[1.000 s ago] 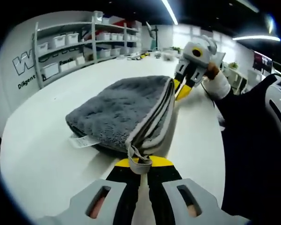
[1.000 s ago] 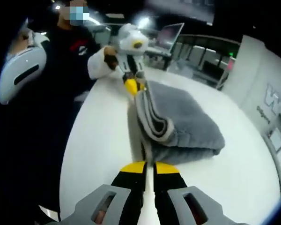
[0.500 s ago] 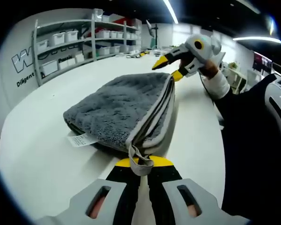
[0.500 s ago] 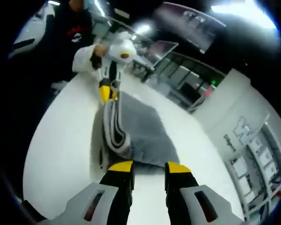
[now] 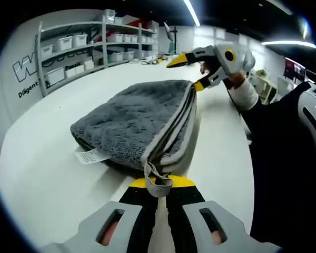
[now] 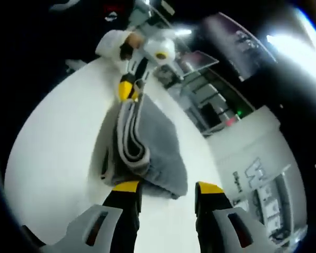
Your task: Open the folded towel by lifting each exposed corner and separating the folded layers until the towel lies flat within the target outline without major curled edges
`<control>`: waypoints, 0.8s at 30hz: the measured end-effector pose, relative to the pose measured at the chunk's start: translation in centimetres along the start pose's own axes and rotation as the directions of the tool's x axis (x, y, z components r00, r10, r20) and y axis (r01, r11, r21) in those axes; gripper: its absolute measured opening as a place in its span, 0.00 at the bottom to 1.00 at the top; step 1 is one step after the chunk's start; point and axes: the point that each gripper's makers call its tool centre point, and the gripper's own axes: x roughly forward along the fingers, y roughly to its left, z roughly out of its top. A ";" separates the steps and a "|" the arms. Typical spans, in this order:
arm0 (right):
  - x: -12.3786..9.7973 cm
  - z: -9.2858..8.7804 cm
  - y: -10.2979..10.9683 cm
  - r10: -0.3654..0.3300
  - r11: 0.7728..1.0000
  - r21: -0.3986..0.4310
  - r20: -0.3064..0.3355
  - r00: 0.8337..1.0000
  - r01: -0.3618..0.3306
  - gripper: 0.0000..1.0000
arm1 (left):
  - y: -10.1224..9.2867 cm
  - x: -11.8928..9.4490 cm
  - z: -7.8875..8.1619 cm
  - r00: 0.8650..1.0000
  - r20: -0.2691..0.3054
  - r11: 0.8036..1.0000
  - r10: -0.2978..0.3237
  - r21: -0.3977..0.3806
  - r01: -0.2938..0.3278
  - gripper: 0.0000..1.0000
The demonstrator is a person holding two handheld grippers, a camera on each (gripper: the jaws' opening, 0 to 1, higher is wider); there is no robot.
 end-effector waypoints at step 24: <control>1.7 2.8 3.0 0.090 0.989 -0.126 0.122 0.988 -0.075 0.07 | 0.2 -0.1 0.1 1.000 0.013 1.000 -0.004 -0.009 0.004 0.05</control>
